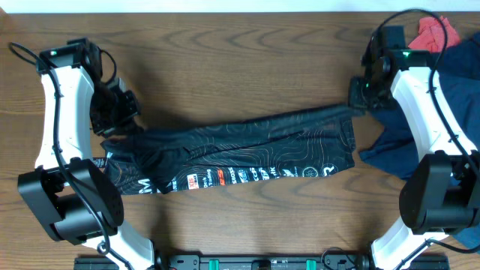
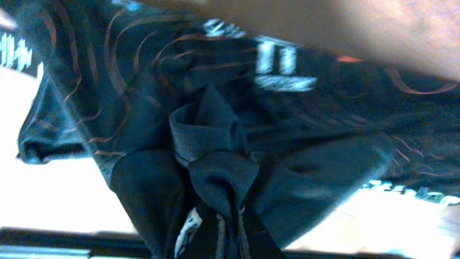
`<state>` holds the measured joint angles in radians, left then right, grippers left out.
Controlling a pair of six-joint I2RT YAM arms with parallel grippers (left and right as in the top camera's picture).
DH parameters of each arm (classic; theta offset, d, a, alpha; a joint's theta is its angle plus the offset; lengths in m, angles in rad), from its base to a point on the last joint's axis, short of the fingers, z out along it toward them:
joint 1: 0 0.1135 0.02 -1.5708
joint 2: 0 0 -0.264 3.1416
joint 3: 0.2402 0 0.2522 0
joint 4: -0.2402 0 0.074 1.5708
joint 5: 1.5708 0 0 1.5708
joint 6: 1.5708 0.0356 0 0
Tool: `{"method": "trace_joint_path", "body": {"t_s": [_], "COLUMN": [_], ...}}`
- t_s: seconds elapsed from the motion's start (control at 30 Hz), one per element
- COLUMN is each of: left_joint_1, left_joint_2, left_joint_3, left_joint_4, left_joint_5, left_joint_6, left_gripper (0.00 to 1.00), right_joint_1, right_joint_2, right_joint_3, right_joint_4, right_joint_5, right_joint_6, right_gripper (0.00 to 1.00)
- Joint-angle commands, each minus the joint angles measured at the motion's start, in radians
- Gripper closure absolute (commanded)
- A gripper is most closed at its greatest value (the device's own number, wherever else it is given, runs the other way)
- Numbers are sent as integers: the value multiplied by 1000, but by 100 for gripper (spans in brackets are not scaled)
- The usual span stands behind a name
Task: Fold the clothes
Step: 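Fold the jersey's top half down toward the bottom edge with both grippers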
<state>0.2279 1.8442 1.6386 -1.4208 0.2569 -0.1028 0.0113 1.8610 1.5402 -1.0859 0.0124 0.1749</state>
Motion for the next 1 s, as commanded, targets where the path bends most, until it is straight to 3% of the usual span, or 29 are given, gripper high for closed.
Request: {"method": "trace_joint_path", "body": {"t_s": [0.0, 0.3, 0.33, 0.37, 0.43, 0.47, 0.63, 0.8, 0.97], "left_joint_1": [4, 4, 4, 4, 4, 4, 4, 4, 4], "left_joint_2": [10, 10, 9, 10, 9, 10, 9, 9, 10], "left_joint_3": [-48, -110, -110, -110, -110, -110, -110, -110, -110], "left_joint_4": [-11, -26, -38, -45, -64, -67, -66, -63, -36], "left_joint_5": [-72, -131, -145, -147, -148, -150, -165, -165, -163], "left_joint_6": [17, 16, 16, 16, 16, 16, 16, 16, 16], "left_gripper": [94, 94, 90, 83, 64, 61, 56, 56, 56], "right_joint_1": [-5, -5, -5, -5, -5, -5, -7, -21, -48], "right_joint_2": [11, 11, 11, 11, 11, 11, 11, 11, 11], "right_joint_3": [-14, -23, -23, -23, -23, -23, -23, -31, -80], "right_joint_4": [-46, -156, -181, -201, -246, -262, -317, -268, -200], "right_joint_5": [74, 73, 73, 73, 73, 74, 74, 50, -17], "right_joint_6": [-8, -8, -8, -8, -8, -8, -7, -11, -84], "right_gripper": [99, 98, 94, 84, 67, 65, 62, 47, 40]}}
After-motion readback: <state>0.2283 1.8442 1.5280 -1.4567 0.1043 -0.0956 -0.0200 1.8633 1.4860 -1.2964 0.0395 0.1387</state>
